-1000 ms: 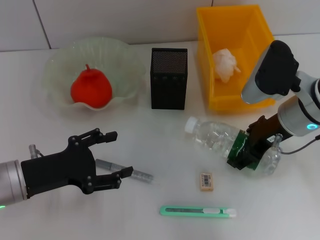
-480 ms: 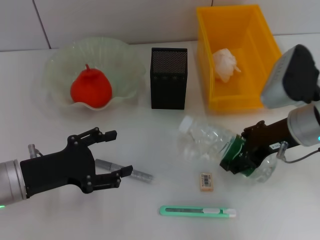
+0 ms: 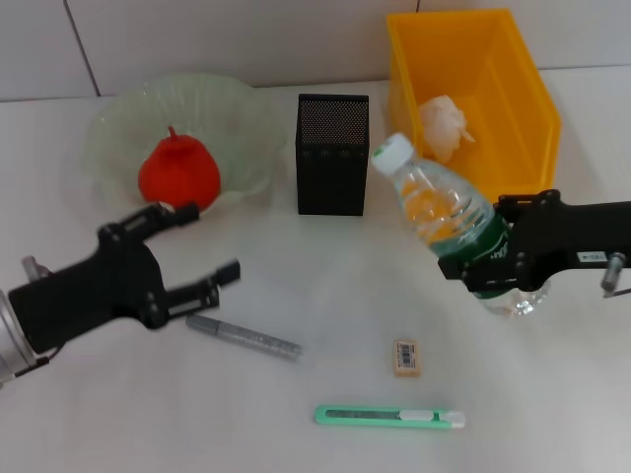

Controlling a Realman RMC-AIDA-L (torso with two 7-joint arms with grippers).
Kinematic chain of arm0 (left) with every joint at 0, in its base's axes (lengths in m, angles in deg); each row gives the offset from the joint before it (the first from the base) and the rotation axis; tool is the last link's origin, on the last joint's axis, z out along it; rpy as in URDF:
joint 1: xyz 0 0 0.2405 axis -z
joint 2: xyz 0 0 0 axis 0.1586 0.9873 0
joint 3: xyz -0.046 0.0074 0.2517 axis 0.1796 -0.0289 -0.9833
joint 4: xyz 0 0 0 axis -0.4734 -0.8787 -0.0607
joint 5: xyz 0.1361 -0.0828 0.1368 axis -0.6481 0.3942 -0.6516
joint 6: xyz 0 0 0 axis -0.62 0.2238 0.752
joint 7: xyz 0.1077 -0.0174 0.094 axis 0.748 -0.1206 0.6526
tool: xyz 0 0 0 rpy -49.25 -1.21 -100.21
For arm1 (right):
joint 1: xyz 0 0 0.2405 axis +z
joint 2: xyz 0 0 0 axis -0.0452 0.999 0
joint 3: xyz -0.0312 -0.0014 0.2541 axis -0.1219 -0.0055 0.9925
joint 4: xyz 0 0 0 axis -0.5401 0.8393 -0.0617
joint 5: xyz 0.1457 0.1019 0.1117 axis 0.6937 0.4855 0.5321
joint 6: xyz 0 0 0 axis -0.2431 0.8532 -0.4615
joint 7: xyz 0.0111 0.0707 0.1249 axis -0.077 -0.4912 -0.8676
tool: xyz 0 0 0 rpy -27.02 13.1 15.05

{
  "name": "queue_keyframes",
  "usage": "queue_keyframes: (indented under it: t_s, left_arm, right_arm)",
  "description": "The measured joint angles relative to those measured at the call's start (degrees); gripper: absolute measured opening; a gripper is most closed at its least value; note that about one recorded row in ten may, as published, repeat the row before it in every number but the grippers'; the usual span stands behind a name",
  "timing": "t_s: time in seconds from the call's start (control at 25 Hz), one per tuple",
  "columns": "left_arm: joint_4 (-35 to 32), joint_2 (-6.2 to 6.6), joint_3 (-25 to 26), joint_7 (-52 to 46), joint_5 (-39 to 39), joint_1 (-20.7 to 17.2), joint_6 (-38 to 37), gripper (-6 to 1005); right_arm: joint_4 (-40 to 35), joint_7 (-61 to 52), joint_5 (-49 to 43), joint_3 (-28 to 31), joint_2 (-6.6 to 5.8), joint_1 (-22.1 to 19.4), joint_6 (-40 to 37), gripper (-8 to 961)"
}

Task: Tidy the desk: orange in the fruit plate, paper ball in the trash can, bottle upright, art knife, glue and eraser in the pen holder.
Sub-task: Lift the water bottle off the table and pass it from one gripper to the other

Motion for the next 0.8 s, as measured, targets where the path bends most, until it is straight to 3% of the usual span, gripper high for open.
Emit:
queue_keyframes:
  t_s: [0.04,0.12,0.16,0.2,0.28,0.32,0.52,0.8]
  left_arm:
    - [0.00,0.00,0.00,0.00,0.00,0.00,0.00,736]
    - [3.35,0.15,0.07,-1.46,10.19,-0.61,-3.13,736]
    - [3.35,0.15,0.07,-1.46,10.19,-0.61,-3.13,735]
    - [5.29,0.28,0.11,-2.82,13.84,-0.32,-5.28,735]
    - [5.29,0.28,0.11,-2.82,13.84,-0.32,-5.28,734]
    - [7.16,0.28,0.13,-5.60,18.46,0.23,-8.39,734]
    - [7.39,0.30,0.14,-8.37,19.60,1.04,-11.36,731]
    - [8.01,0.25,-2.12,-12.89,18.43,5.29,-14.67,729]
  right_arm:
    - [0.46,2.62,3.28,0.58,-0.01,-1.13,0.03,764]
    - [2.73,8.41,10.25,2.08,-0.03,-3.38,-0.25,764]
    - [2.73,8.41,10.25,2.08,-0.03,-3.38,-0.25,764]
    - [4.33,10.87,13.15,2.51,-0.03,-3.86,-0.38,765]
    - [8.04,16.24,19.30,2.92,-0.04,-4.62,-1.15,765]
    - [12.32,21.31,24.86,3.27,-0.18,-4.79,-2.65,765]
    - [18.40,24.74,26.86,3.89,-0.19,-2.39,-4.81,766]
    - [24.27,28.47,27.13,1.36,-0.01,1.33,-5.41,768]
